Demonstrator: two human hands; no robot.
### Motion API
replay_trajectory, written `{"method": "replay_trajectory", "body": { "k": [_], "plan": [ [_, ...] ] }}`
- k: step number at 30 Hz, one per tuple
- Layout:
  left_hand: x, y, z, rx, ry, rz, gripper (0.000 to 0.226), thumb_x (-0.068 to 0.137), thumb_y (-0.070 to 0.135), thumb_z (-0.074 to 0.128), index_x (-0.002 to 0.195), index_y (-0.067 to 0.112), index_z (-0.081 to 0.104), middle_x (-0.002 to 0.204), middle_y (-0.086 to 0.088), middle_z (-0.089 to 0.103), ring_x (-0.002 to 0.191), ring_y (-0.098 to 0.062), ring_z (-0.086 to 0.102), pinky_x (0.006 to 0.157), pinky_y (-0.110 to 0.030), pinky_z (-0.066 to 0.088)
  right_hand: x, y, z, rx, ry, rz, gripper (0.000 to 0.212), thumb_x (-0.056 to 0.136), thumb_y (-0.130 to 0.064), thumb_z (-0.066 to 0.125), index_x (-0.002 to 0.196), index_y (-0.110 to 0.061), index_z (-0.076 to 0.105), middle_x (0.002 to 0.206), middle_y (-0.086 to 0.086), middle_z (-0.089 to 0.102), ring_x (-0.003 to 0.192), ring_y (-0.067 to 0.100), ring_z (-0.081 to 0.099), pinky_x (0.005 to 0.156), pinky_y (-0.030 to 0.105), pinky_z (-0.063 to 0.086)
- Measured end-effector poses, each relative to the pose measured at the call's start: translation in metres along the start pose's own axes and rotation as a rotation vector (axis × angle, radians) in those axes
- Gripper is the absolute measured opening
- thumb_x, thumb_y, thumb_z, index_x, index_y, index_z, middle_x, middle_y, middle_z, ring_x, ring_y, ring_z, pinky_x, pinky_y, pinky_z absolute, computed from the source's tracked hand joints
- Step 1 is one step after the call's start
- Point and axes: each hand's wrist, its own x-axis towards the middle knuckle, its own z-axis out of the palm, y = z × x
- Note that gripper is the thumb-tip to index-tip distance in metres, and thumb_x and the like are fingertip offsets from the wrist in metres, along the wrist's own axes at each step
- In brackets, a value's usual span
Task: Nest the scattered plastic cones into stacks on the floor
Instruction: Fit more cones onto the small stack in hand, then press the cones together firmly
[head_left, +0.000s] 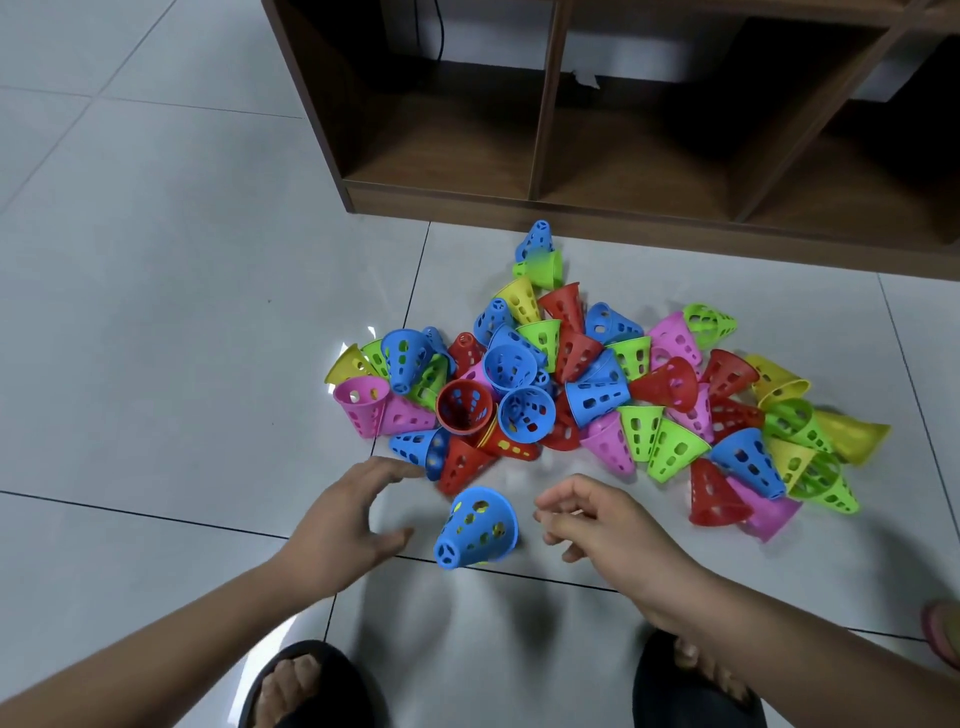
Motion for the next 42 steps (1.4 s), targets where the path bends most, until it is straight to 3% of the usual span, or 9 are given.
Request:
{"method": "replay_trajectory", "body": {
  "k": [3, 6, 11, 18, 22, 27, 34, 37, 42],
  "plan": [
    [0.006, -0.003, -0.016, 0.013, 0.046, -0.016, 0.065, 0.08, 0.027, 0.082, 0.136, 0.048, 0.055, 0.132, 0.029, 0.057, 0.126, -0.005, 0.057, 0.099, -0.034, 0.053, 0.006, -0.004, 0.001, -0.059, 0.037, -0.077, 0.014, 0.099, -0.014, 0.069, 0.103, -0.027, 0.073, 0.1, -0.005, 0.073, 0.093, 0.022, 0.072, 0.078, 0.032, 0.059],
    [0.004, 0.019, -0.024, -0.026, -0.05, 0.114, 0.083, 0.079, 0.022, 0.087, 0.149, 0.043, 0.047, 0.144, 0.022, 0.052, 0.134, -0.01, 0.054, 0.105, -0.024, 0.046, 0.013, -0.006, 0.005, -0.138, 0.073, -0.183, 0.016, 0.099, -0.023, 0.071, 0.1, -0.039, 0.071, 0.102, -0.018, 0.07, 0.088, 0.009, 0.067, 0.081, 0.028, 0.057],
    [-0.001, 0.061, -0.011, -0.137, -0.167, 0.235, 0.087, 0.083, 0.039, 0.091, 0.156, 0.039, 0.044, 0.151, 0.024, 0.05, 0.14, -0.011, 0.052, 0.113, -0.017, 0.039, 0.026, -0.014, 0.003, -0.271, 0.134, -0.276, 0.021, 0.099, -0.013, 0.067, 0.107, -0.032, 0.067, 0.111, -0.015, 0.068, 0.09, 0.0, 0.06, 0.075, 0.009, 0.046],
    [0.016, 0.053, -0.016, -0.087, -0.129, 0.239, 0.071, 0.086, 0.036, 0.087, 0.149, 0.033, 0.054, 0.144, 0.023, 0.054, 0.132, -0.012, 0.057, 0.11, -0.023, 0.043, 0.052, -0.013, -0.011, -0.664, 0.034, -0.409, 0.035, 0.099, -0.012, 0.058, 0.125, -0.034, 0.066, 0.133, -0.028, 0.05, 0.106, -0.001, 0.058, 0.091, 0.021, 0.045],
    [0.028, 0.028, -0.036, -0.026, 0.071, 0.178, 0.047, 0.088, 0.03, 0.077, 0.133, 0.034, 0.063, 0.132, 0.024, 0.063, 0.123, -0.003, 0.061, 0.101, -0.021, 0.047, 0.061, -0.014, -0.017, -0.956, -0.009, -0.506, 0.038, 0.103, -0.02, 0.054, 0.137, -0.033, 0.065, 0.162, -0.017, 0.033, 0.141, 0.011, 0.044, 0.104, 0.037, 0.052],
    [0.049, -0.011, -0.058, 0.175, 0.261, 0.017, 0.038, 0.087, 0.044, 0.061, 0.122, 0.031, 0.064, 0.119, 0.014, 0.063, 0.112, -0.014, 0.059, 0.093, -0.031, 0.048, 0.066, -0.012, -0.018, -1.231, -0.021, -0.501, 0.047, 0.104, -0.026, 0.05, 0.151, -0.031, 0.05, 0.171, -0.006, 0.019, 0.139, 0.023, 0.043, 0.102, 0.045, 0.052],
    [0.059, -0.052, -0.056, 0.401, 0.18, -0.135, 0.059, 0.091, 0.025, 0.08, 0.143, 0.027, 0.052, 0.131, 0.004, 0.07, 0.124, -0.03, 0.06, 0.093, -0.047, 0.044, 0.066, -0.007, -0.022, -1.228, 0.12, -0.694, 0.052, 0.098, -0.017, 0.063, 0.149, -0.016, 0.055, 0.156, -0.003, 0.049, 0.126, 0.024, 0.059, 0.104, 0.04, 0.051],
    [0.056, -0.062, -0.053, 0.423, 0.249, -0.139, 0.042, 0.093, 0.025, 0.079, 0.132, 0.027, 0.062, 0.113, 0.011, 0.075, 0.112, -0.028, 0.063, 0.085, -0.044, 0.043, 0.064, -0.01, -0.026, -1.171, 0.221, -0.786, 0.048, 0.091, -0.01, 0.074, 0.137, -0.015, 0.065, 0.139, -0.002, 0.061, 0.114, 0.023, 0.065, 0.095, 0.039, 0.055],
    [0.045, -0.066, -0.053, 0.436, 0.312, -0.162, 0.01, 0.097, 0.032, 0.078, 0.104, 0.025, 0.077, 0.096, 0.009, 0.075, 0.093, -0.031, 0.064, 0.075, -0.042, 0.046, 0.047, -0.022, -0.031, -0.913, 0.299, -0.828, 0.013, 0.1, -0.016, 0.068, 0.112, -0.019, 0.069, 0.111, -0.009, 0.064, 0.1, 0.015, 0.063, 0.088, 0.039, 0.056]
  ]
}}
